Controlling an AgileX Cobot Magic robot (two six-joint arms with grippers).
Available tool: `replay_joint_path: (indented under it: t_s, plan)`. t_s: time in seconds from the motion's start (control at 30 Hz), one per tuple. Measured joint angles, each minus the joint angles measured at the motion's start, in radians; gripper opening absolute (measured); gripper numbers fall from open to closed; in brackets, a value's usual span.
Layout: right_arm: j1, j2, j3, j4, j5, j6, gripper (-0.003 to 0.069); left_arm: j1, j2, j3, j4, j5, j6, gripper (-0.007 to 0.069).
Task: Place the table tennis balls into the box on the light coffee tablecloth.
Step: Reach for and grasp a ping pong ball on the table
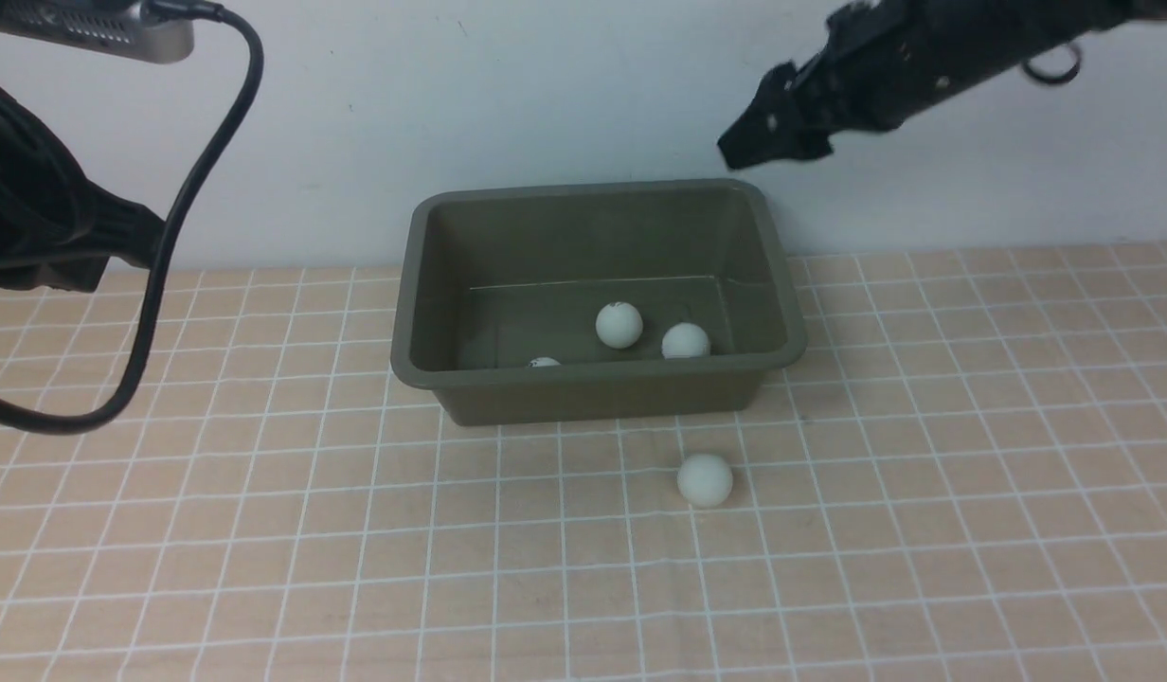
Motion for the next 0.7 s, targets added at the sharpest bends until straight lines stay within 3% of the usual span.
replay_joint_path:
  t_s: [0.07, 0.17, 0.4, 0.6, 0.7]
  plan:
    - [0.000, -0.041, -0.008, -0.007, 0.033, 0.038, 0.0409, 0.000, 0.000, 0.000, 0.000, 0.000, 0.000, -0.0069]
    - [0.000, -0.122, -0.011, 0.006, 0.124, 0.100, 0.0308, 0.000, 0.000, 0.000, 0.000, -0.004, 0.000, -0.0069]
    - [0.000, -0.191, 0.015, 0.040, 0.153, 0.126, 0.0129, 0.000, 0.000, 0.000, -0.001, -0.020, 0.000, -0.0069]
    - [0.000, -0.280, 0.173, 0.043, 0.150, 0.131, 0.0062, 0.000, 0.000, 0.000, -0.002, -0.022, 0.000, -0.0069]
    - [0.000, -0.375, 0.380, 0.046, 0.149, 0.115, 0.0054, 0.000, 0.000, 0.000, -0.003, -0.022, 0.000, -0.0069]
